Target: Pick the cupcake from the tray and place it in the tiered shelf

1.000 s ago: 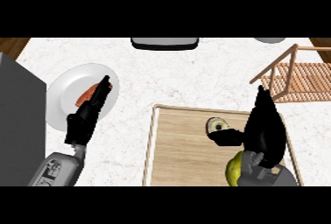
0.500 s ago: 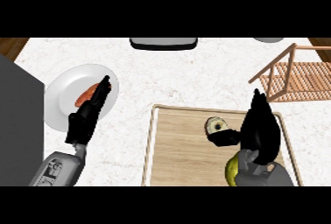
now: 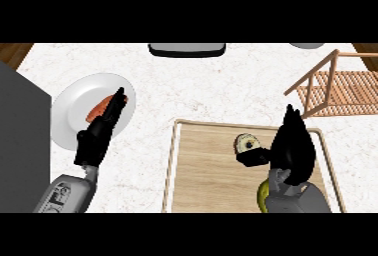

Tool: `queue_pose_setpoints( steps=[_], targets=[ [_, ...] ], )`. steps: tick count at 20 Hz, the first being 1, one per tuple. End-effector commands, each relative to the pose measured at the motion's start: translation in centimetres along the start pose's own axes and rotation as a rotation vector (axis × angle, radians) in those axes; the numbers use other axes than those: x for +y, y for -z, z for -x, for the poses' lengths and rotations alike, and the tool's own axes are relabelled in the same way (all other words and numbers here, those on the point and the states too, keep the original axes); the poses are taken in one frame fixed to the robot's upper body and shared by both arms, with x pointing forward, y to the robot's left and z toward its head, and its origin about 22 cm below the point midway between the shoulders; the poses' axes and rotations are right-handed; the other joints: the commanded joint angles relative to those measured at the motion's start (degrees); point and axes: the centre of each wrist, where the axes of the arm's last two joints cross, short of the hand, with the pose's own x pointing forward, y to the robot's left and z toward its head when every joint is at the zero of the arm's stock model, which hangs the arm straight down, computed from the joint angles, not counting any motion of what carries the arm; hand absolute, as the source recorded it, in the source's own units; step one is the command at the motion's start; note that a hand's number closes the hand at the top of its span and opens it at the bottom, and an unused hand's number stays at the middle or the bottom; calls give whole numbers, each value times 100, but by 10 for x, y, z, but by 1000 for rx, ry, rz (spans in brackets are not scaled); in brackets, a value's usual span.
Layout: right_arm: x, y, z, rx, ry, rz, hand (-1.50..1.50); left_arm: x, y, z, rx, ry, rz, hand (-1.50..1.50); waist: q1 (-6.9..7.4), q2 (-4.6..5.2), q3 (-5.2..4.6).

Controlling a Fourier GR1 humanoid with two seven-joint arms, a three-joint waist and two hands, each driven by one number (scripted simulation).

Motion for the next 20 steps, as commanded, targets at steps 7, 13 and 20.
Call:
queue_pose_setpoints(
  steps=[7, 13, 20],
  targets=[
    [10, 1, -12, 225, 24, -36, -150, -2, 6, -2, -2, 7, 5, 0, -17, 11, 2],
    [28, 3, -12, 233, 15, -52, -150, 1, -3, -1, -6, 6, 2, 0, 29, 16, 5],
    [34, -7, -7, 212, -79, -123, 150, -9, 1, -9, -7, -6, 0, 0, -22, 0, 3]
  ],
)
